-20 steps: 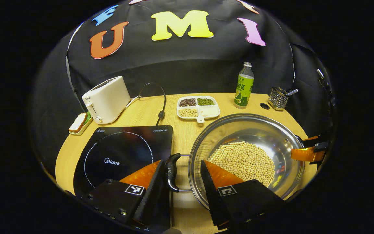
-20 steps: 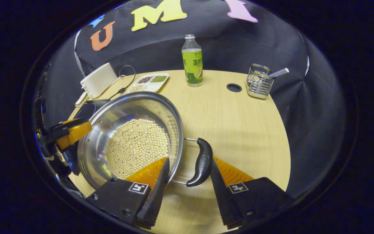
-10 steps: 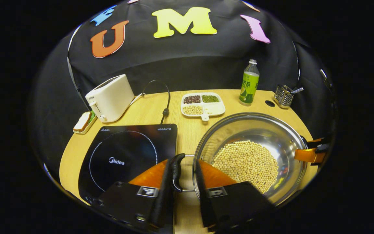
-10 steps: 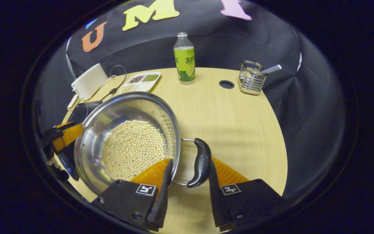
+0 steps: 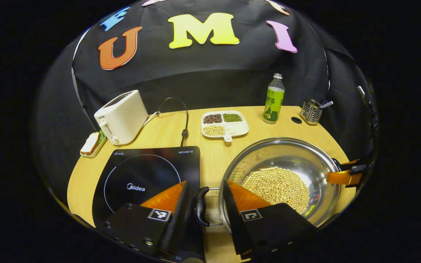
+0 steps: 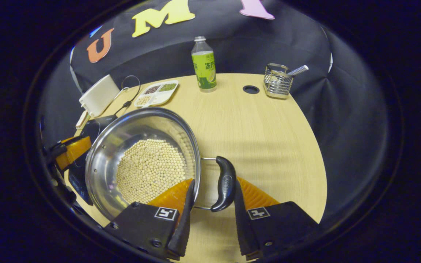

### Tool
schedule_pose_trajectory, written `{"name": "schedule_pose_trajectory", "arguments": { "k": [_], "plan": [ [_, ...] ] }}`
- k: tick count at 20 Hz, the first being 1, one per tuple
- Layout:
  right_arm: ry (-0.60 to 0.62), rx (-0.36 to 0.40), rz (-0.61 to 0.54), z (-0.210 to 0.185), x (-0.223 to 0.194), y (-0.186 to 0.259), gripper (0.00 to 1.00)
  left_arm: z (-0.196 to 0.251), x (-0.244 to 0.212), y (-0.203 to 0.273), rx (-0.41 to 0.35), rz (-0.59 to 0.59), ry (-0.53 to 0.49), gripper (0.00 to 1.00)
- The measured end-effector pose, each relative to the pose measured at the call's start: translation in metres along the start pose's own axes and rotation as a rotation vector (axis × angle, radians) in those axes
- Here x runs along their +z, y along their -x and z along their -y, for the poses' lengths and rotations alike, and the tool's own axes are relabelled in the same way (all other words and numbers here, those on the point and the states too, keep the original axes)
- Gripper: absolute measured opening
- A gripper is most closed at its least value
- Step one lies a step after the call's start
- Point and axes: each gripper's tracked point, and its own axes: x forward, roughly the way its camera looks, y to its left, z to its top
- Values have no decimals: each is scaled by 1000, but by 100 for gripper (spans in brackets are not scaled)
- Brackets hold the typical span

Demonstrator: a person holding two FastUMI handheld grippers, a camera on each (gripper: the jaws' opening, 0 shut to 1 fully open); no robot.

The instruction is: First push the handle of the pot to place it horizontally, then grasp the pot with both hands and set it on the induction cooktop.

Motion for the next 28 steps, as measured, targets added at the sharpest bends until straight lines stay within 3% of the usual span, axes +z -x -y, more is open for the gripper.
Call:
{"name": "schedule_pose_trajectory", "arguments": {
  "k": [1,3,4,7,8,11,13,17,28],
  "plan": [
    [2,8,2,0,1,-2,54,0,-3,2,-14,-9,12,50],
    [14,17,4,1,4,-4,54,0,-4,-2,-24,-12,16,77],
    [22,19,4,1,5,-4,54,4,-8,-3,-42,-26,23,79],
    [36,23,-3,1,7,-5,54,20,-20,-8,-74,-64,32,100],
    [37,22,-3,2,7,-5,54,23,-23,-10,-77,-74,26,95],
    [38,28,-3,2,7,-5,54,28,-27,-16,-79,-85,13,96],
    [41,29,-2,2,7,-6,54,17,-29,-15,-40,-96,-4,94],
    [43,28,1,2,8,-7,55,15,-28,-16,-58,-95,20,62],
    [82,23,57,-9,21,7,55,6,-12,2,-58,-67,46,57]
  ]
}}
